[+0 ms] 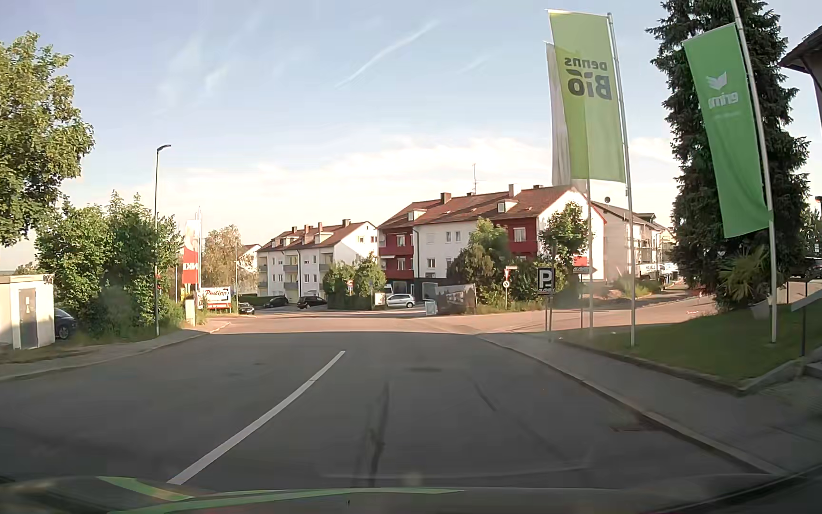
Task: Follow the waypoints while adhering to traffic rules and regulations
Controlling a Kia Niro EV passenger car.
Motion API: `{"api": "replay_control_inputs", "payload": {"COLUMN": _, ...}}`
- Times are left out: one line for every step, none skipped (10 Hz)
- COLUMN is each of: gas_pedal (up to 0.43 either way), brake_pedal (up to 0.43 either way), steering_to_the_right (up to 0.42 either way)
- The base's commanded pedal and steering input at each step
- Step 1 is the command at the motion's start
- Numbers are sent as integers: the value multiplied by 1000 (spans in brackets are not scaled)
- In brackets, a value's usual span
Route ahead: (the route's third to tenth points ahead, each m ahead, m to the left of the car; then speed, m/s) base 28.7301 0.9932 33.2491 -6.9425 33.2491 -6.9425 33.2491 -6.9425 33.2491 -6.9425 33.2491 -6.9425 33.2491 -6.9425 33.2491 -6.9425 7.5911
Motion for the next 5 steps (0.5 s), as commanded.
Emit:
{"api": "replay_control_inputs", "payload": {"gas_pedal": 0, "brake_pedal": 0, "steering_to_the_right": -11}}
{"api": "replay_control_inputs", "payload": {"gas_pedal": 0, "brake_pedal": 6, "steering_to_the_right": -11}}
{"api": "replay_control_inputs", "payload": {"gas_pedal": 0, "brake_pedal": 30, "steering_to_the_right": -11}}
{"api": "replay_control_inputs", "payload": {"gas_pedal": 0, "brake_pedal": 61, "steering_to_the_right": -11}}
{"api": "replay_control_inputs", "payload": {"gas_pedal": 0, "brake_pedal": 73, "steering_to_the_right": -11}}
